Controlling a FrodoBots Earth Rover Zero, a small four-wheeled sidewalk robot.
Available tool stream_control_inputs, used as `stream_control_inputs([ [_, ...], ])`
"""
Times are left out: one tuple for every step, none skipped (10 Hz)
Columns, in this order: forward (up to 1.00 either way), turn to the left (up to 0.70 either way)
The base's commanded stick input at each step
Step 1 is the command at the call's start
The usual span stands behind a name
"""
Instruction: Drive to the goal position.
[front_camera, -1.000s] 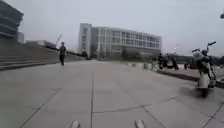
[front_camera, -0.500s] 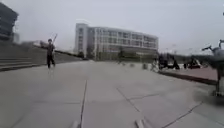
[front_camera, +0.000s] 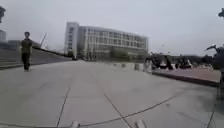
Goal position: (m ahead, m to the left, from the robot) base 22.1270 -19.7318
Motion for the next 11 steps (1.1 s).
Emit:
stream_control_inputs([
  [1.0,0.01],
  [1.0,0.04],
  [1.0,0.05],
  [1.0,0.06],
  [1.0,0.0],
  [1.0,0.0],
  [1.0,0.0],
  [1.0,0.0],
  [1.0,0.0],
  [1.0,0.0],
  [1.0,0.0],
])
